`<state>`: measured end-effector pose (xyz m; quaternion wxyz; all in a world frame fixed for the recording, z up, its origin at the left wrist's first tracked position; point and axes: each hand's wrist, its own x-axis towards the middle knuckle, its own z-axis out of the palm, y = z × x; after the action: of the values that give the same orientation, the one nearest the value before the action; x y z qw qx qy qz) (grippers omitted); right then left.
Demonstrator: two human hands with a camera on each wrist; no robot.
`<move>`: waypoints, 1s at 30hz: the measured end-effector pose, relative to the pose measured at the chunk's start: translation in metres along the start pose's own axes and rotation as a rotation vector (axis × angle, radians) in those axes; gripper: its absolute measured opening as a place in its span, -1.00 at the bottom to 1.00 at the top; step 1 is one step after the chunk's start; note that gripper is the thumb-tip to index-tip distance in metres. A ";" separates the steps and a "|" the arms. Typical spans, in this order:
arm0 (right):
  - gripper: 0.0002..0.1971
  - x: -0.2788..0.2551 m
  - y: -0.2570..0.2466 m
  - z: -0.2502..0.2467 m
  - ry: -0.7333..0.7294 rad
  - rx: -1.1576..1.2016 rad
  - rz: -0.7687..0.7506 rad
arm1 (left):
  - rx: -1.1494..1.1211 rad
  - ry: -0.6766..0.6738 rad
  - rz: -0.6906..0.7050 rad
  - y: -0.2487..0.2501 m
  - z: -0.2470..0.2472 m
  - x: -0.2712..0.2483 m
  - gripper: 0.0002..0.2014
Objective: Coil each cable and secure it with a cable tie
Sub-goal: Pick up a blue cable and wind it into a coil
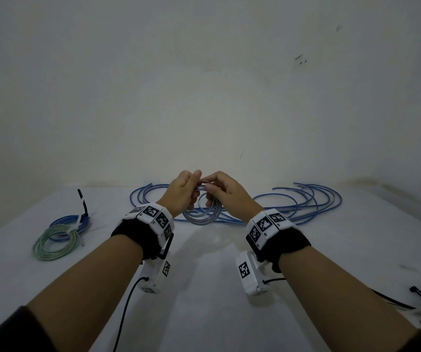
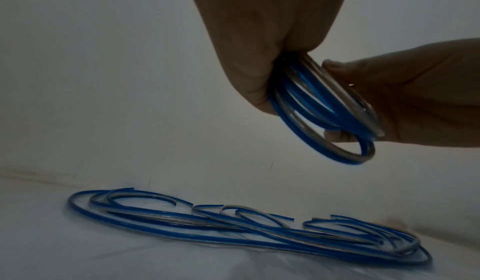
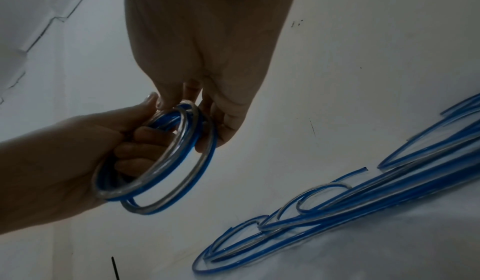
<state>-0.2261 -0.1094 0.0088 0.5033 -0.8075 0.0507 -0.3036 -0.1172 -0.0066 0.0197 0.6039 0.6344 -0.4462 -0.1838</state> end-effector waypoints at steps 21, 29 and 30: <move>-0.91 -0.006 -0.001 -0.003 0.065 0.030 0.000 | 0.063 0.066 0.037 0.000 0.012 0.005 -0.68; -0.85 -0.006 -0.001 -0.011 0.223 -0.017 0.018 | 0.028 -0.083 0.034 0.007 0.017 0.004 -0.68; -0.86 -0.006 0.000 -0.014 0.244 -0.012 0.024 | 0.033 -0.115 0.025 0.006 0.016 0.004 -0.67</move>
<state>-0.2386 -0.1175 0.0105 0.4920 -0.7669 0.1230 -0.3932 -0.1297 -0.0191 0.0237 0.5690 0.6269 -0.4910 -0.2053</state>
